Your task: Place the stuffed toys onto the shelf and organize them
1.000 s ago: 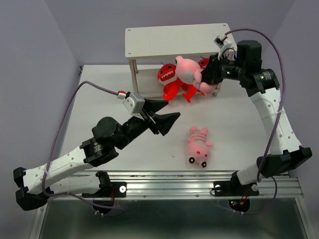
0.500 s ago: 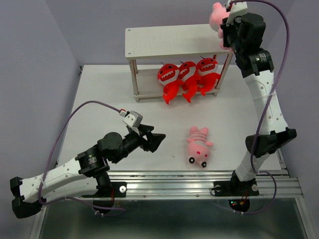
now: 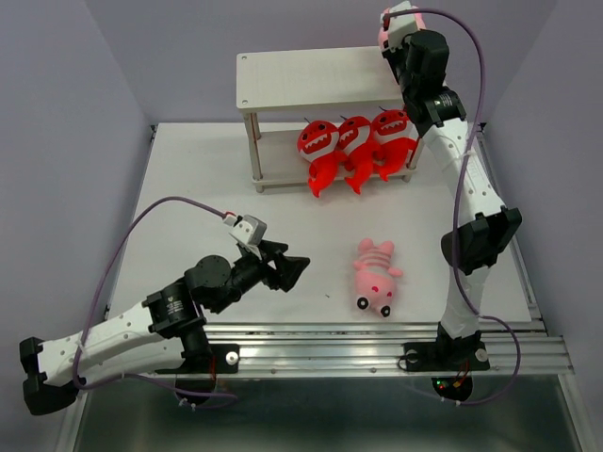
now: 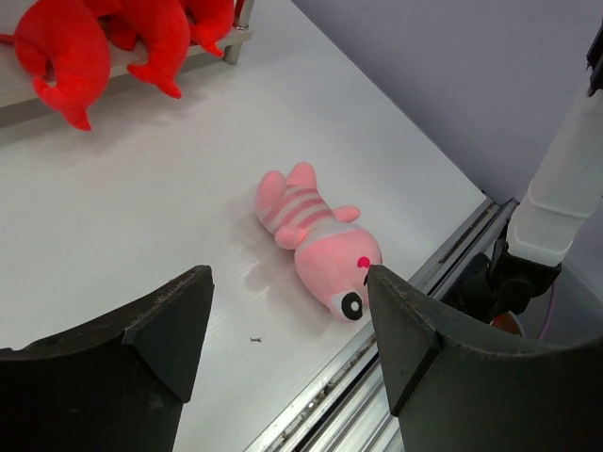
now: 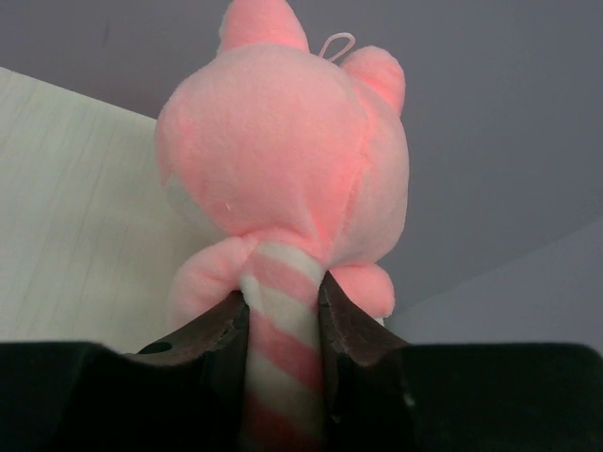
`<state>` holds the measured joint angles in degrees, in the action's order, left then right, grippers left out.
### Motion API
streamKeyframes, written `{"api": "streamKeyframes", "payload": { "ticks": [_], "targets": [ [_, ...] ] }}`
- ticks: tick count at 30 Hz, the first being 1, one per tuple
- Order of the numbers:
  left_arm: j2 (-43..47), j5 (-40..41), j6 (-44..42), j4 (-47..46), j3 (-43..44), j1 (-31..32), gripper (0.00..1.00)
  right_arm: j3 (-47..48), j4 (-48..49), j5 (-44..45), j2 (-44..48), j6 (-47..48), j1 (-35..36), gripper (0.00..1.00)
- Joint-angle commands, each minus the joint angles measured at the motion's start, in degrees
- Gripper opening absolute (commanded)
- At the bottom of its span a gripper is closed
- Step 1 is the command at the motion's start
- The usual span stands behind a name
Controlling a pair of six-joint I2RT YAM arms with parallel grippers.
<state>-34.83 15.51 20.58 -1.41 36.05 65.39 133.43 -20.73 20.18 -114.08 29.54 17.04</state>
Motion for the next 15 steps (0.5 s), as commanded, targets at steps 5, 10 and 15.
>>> {"api": "streamKeyframes", "payload": {
  "ticks": [5, 10, 15],
  "targets": [
    [3.10, 1.54, 0.69, -2.90, -2.48, -0.26, 0.77, 1.23, 6.49, 1.96, -0.44, 1.93, 0.72, 0.46],
    [4.24, 1.54, 0.60, -3.42, -3.27, -0.26, 0.77, 0.87, 6.84, 2.23, -0.53, 1.75, 0.72, 0.59],
    [4.94, 1.37, 1.13, -3.34, -3.62, -0.26, 0.77, 1.49, 7.02, 1.70, -0.88, 1.14, 0.72, 0.68]
  ]
}}
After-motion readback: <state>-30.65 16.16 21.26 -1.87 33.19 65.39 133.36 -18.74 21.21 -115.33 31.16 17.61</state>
